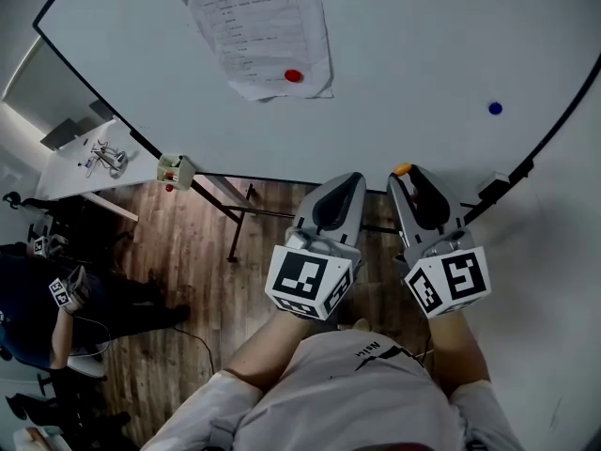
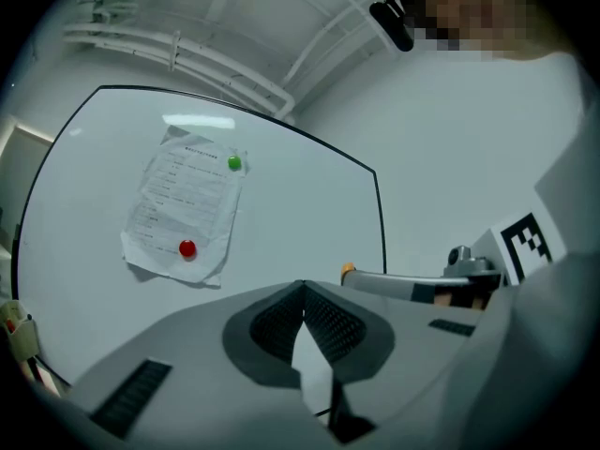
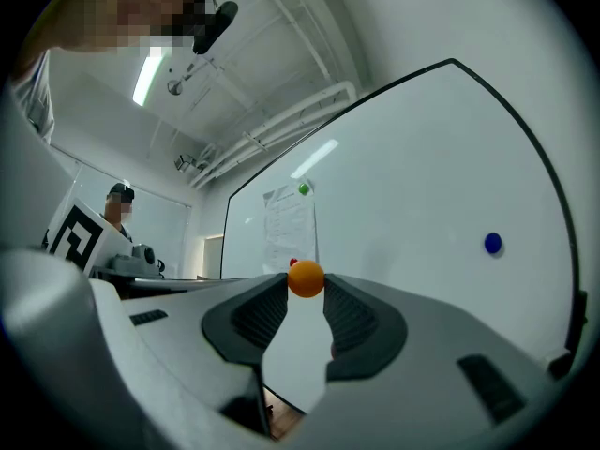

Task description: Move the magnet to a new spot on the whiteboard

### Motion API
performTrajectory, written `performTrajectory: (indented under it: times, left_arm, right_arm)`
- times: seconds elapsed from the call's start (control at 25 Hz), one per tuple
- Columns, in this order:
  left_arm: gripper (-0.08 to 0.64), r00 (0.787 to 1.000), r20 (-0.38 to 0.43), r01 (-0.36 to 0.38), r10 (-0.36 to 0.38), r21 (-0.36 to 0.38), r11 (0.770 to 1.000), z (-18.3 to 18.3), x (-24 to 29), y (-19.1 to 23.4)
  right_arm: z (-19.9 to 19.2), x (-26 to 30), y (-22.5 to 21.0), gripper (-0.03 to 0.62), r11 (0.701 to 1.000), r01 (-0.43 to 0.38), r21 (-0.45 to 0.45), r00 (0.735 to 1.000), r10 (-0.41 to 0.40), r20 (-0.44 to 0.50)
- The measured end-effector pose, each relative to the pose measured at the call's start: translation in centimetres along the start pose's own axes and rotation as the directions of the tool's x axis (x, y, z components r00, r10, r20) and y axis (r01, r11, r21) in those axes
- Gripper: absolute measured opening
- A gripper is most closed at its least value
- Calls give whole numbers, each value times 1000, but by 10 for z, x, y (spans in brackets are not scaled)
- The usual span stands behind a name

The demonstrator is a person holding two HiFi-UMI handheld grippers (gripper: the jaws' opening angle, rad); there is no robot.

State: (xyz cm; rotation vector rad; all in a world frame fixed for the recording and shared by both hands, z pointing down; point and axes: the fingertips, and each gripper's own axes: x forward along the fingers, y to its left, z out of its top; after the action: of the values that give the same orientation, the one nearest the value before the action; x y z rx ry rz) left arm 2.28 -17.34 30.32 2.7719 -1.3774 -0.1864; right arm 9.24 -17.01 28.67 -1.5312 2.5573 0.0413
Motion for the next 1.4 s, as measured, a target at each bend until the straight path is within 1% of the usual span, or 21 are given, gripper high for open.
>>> performTrajectory:
  times: [0.28,0.56,0.8,0.96,1.08,1.4]
  left_arm:
    - [11,1000,25,5,-5,4,1000,13,11,45]
    - [11,999,47,25,-26,29,999,28,23,95]
    - [12,998,50,47,-48,21,999,27,33,133]
    - [11,996,56,69,-70,24,997,29,36,148]
    - [11,995,60,78,-80,25,997,31,37,158]
    - [11,992,76,103,-105,30,994,34,45,174]
  right_arm:
    - [8,49,6,120,1000,9,-28,1000,-8,17]
    - [14,108,18,120,998,21,-51,999,-19,34]
    - [16,153,23,120,996,39,-82,999,-36,39]
    - [17,174,26,120,993,57,-105,998,-53,42]
    - [19,187,28,120,987,72,-144,997,-66,47]
    - [27,212,20,120,959,136,-248,991,-135,21]
